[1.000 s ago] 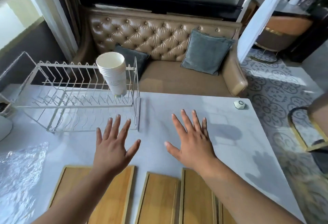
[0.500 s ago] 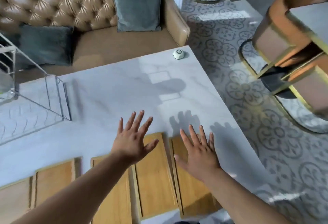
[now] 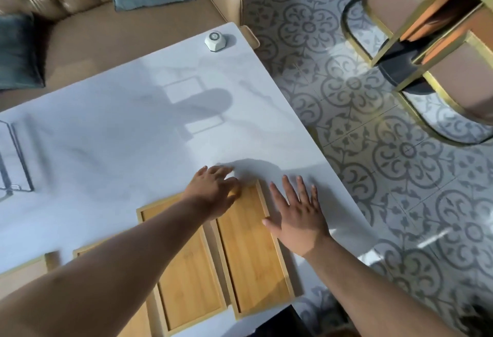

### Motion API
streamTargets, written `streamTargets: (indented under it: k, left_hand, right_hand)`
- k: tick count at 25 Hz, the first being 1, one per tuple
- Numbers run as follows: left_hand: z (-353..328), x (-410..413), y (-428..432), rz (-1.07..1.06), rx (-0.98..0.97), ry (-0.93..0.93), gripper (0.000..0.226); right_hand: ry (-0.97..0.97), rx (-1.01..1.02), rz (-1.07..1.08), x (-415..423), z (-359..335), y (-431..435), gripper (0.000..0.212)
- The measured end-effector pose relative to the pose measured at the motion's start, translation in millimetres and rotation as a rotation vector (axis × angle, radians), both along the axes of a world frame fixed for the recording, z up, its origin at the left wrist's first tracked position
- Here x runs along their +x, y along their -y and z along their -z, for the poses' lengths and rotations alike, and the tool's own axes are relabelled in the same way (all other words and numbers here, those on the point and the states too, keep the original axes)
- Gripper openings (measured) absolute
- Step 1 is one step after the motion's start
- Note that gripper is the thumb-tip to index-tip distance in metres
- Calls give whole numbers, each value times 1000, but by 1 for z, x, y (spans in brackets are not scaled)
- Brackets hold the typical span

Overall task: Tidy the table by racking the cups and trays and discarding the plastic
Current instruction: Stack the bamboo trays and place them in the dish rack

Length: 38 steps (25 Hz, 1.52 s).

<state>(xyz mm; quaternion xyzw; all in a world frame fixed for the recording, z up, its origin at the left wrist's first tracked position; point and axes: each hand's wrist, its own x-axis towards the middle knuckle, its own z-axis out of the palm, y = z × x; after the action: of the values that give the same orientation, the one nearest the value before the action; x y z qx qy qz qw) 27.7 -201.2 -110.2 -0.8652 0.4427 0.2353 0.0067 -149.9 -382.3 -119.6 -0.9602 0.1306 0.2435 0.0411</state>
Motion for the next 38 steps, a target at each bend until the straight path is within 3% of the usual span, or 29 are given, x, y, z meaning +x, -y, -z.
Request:
streamTargets:
  k: [5,10,13,18,22,29,38]
  left_hand:
    - [6,43,16,-229,-100,19,24]
    - [12,96,1,-630,-73,55,24]
    - [15,119,-30,-781,-30,81,24]
    - [14,136,-87,-1004,-14,28,27]
    - [11,134,-130,-1149,-60,-21,29]
    - [20,112,-193,-1179,-43,2,21]
    - [16,114,-202,-1193,-85,24,23]
  right_hand:
    - [125,20,99,53,-4,29,88]
    - [291,5,176,77,-10,54,83]
    - [239,29,299,89,-11,61,79]
    - [193,329,418,139,-7,35,42]
    - [252,444,409,202,-5,-1,45]
    - [227,422,299,241,4,-53,37]
    - [257,368,277,243,9,-67,40]
